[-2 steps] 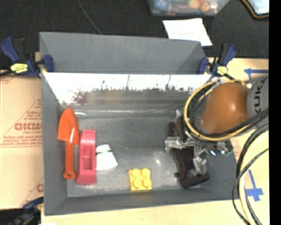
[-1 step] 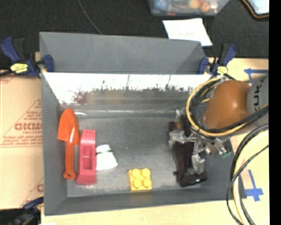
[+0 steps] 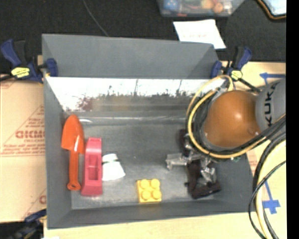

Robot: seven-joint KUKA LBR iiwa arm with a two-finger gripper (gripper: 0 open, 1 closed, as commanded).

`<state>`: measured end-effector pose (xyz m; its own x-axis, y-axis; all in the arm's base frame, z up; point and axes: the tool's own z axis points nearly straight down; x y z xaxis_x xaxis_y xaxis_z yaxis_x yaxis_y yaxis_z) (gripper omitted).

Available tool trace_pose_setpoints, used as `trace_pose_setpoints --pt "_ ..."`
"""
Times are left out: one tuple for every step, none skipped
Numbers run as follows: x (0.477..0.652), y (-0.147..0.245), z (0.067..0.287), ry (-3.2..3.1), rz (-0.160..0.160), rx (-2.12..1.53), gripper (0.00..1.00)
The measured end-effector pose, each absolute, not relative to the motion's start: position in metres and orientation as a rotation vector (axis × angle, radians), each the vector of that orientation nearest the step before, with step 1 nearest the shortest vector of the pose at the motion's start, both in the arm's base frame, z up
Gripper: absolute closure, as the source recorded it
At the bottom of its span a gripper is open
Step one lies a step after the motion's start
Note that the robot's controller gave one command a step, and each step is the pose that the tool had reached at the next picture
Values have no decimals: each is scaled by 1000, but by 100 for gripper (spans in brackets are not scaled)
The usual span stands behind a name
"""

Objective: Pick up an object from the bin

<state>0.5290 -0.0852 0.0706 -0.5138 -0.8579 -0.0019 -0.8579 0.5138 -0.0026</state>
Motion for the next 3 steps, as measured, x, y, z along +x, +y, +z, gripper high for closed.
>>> trace_pose_setpoints --pt "541 -124 73 3053 -5 -675 0" --pt "507 -63 72 2468 -8 -1934 100" --pt "505 -58 72 2415 -6 -2002 100"
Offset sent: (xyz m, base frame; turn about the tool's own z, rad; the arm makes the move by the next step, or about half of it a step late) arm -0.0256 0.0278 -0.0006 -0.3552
